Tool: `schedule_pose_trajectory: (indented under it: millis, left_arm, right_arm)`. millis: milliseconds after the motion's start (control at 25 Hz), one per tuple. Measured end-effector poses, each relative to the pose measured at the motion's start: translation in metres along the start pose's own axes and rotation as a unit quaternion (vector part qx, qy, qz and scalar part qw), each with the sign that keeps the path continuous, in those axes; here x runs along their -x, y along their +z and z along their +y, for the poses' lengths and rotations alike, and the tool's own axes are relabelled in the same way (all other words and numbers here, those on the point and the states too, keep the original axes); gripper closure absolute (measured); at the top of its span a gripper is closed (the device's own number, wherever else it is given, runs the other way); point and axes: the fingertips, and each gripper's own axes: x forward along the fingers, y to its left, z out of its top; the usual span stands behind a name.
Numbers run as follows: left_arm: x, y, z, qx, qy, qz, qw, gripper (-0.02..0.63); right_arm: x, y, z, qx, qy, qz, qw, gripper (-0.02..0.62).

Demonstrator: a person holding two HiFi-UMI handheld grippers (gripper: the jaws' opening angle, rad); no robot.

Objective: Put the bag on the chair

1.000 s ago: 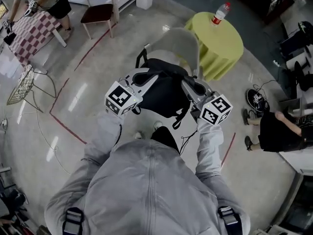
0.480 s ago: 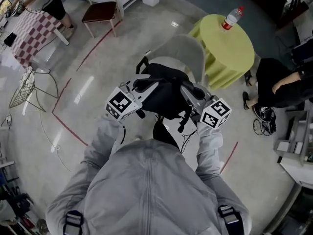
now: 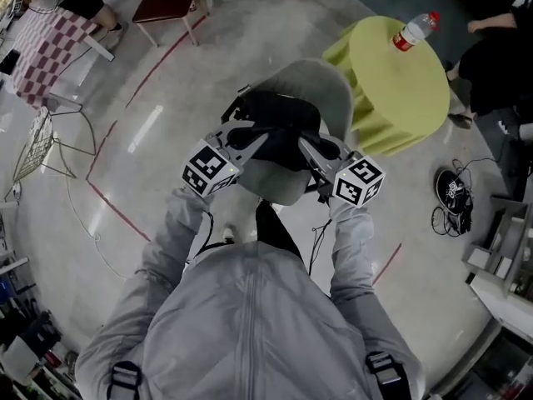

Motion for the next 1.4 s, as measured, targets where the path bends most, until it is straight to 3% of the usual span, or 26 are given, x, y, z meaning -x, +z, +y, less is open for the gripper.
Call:
schedule_pose_trajectory:
  millis: [240,600,840,1000,1080,1200,1400]
  left_arm:
    - [-0.040,-0.011,0.049,0.065,0.007,-0.011,0.9978,0.578]
    - [-0.087,-0.027,0.104,0.085,0.028,0.005,0.9960,0.574]
    - [-0.114,-0.049,0.133,0.077,0.064,0.036,0.9943,0.514]
    - [-0.115,-0.056,0.142,0.072,0.070,0.048,0.9938,0.492]
    - [-0.113,-0.062,0.138,0.074,0.056,0.057,0.9941,0.448]
    - [-0.103,-0.072,0.136,0.085,0.043,0.064,0.9934,0.368]
    - [-0.073,-0.078,0.141,0.096,0.066,0.055,0.9917,0.356]
  right_arm:
    - [-0.020,0.008,-0.066,-0.049,0.006,-0.026,0.998,0.554]
    - [-0.046,0.017,-0.137,-0.061,-0.013,-0.027,0.998,0.547]
    - [-0.048,0.016,-0.189,-0.088,-0.046,-0.044,0.994,0.518]
    - [-0.044,0.015,-0.205,-0.080,-0.075,-0.037,0.993,0.427]
    - [-0.039,0.010,-0.207,-0.078,-0.084,-0.027,0.993,0.380]
    - [-0.032,0.000,-0.205,-0.075,-0.088,-0.007,0.993,0.367]
    - [-0.002,-0.003,-0.201,-0.066,-0.137,-0.020,0.988,0.357]
